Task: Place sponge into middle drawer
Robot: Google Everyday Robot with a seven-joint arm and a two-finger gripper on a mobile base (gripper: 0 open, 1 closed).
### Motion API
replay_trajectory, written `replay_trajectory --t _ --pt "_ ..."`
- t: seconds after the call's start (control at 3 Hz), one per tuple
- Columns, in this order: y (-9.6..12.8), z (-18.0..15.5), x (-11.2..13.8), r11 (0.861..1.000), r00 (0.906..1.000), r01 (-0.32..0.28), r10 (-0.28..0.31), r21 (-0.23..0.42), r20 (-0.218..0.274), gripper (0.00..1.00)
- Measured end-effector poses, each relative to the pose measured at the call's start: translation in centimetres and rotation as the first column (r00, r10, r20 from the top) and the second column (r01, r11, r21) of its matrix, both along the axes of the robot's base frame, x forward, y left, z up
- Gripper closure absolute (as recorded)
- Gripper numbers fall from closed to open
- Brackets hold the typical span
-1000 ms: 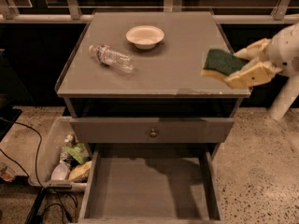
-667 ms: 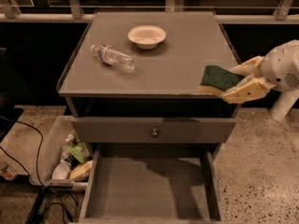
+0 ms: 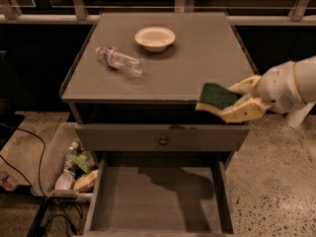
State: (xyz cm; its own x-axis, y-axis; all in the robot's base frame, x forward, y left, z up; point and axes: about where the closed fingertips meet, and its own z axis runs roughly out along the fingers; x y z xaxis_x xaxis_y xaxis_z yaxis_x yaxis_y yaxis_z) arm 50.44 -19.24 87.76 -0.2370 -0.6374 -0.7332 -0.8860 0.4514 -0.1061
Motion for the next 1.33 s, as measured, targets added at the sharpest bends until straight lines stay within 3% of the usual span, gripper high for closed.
replay_trajectory --t 0.33,0.67,1.0,1.33 --pt "2.8 -6.1 -2.3 1.0 0.9981 -0.008 0.008 0.013 -0.061 1.0" --pt "4.1 -11.9 -4.6 1.0 0.9963 0.017 -0.017 0.004 -0.084 1.0" --pt "4.5 -17.5 -5.0 0.998 0.9956 0.063 -0.063 0.005 -0.07 1.0" --pt "3.8 -22.1 -2.1 0.985 0.985 0.169 -0.168 0.029 -0.039 1.0"
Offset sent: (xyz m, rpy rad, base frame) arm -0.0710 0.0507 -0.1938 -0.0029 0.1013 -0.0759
